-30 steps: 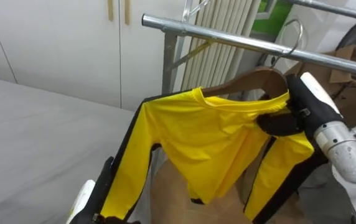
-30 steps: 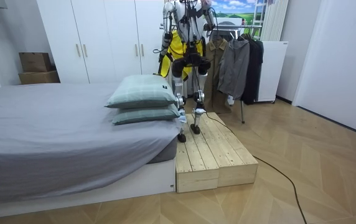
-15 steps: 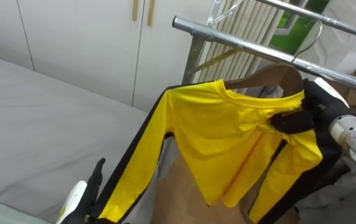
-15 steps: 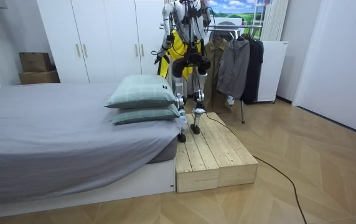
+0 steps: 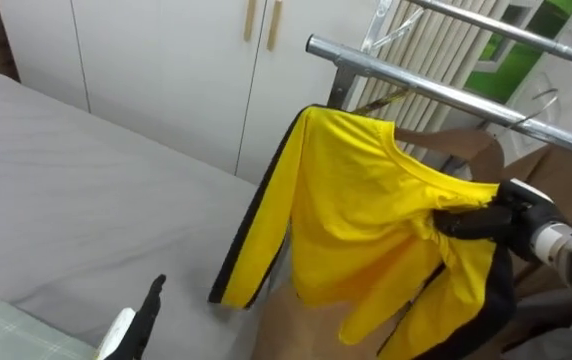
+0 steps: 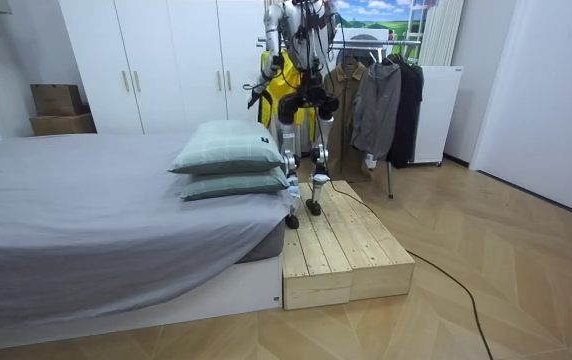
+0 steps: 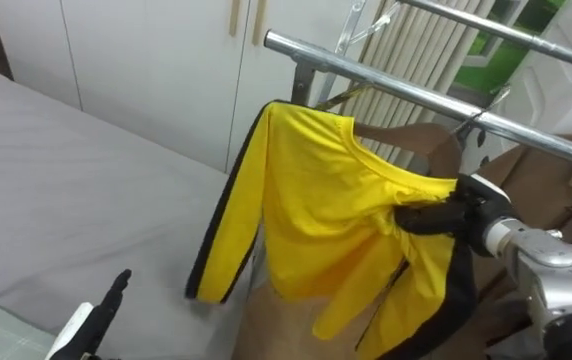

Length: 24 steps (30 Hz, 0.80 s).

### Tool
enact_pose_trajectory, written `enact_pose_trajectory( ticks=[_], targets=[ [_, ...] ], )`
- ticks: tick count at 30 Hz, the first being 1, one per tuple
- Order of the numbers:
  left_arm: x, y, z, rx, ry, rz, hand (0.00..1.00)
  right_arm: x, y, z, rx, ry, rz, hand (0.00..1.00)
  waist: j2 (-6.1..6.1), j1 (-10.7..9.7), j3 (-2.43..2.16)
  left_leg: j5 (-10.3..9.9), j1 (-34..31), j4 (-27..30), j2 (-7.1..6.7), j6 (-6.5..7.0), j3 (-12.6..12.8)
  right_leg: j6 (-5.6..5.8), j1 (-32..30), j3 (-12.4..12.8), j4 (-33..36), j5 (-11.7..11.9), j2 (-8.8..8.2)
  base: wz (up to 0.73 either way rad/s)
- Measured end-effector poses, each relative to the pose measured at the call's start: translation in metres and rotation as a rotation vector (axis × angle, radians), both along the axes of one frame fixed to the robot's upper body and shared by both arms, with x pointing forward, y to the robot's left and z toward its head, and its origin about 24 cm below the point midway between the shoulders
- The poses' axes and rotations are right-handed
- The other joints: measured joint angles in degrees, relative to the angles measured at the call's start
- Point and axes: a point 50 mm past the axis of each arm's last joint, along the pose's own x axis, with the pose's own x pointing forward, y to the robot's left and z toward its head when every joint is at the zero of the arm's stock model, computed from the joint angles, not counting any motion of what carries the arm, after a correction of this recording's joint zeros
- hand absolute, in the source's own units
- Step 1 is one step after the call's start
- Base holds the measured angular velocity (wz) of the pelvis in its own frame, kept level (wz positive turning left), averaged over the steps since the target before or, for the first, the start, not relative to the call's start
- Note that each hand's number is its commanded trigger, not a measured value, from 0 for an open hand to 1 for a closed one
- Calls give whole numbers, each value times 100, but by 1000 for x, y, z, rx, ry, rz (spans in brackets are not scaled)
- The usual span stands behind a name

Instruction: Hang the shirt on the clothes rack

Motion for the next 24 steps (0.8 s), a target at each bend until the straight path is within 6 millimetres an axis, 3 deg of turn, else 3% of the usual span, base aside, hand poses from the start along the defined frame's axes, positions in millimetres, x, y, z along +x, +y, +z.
enact_pose_trajectory(
  ticks=[7,24],
  targets=[
    [-1,1,10,4,-31,4,0,-5,-2,-9,74,48,-2,100,20,13,-2,16,12,-3,6,-28,-126,-22,59,-81,-14,-28,1,8],
    [-9,7,3,-2,43,24,0,-15,-10,-23,108,110,-51,100,172,-8,-32,34,16,3,-10,-43,-195,-27,108,-213,-11,-37,-29,3]
  ],
)
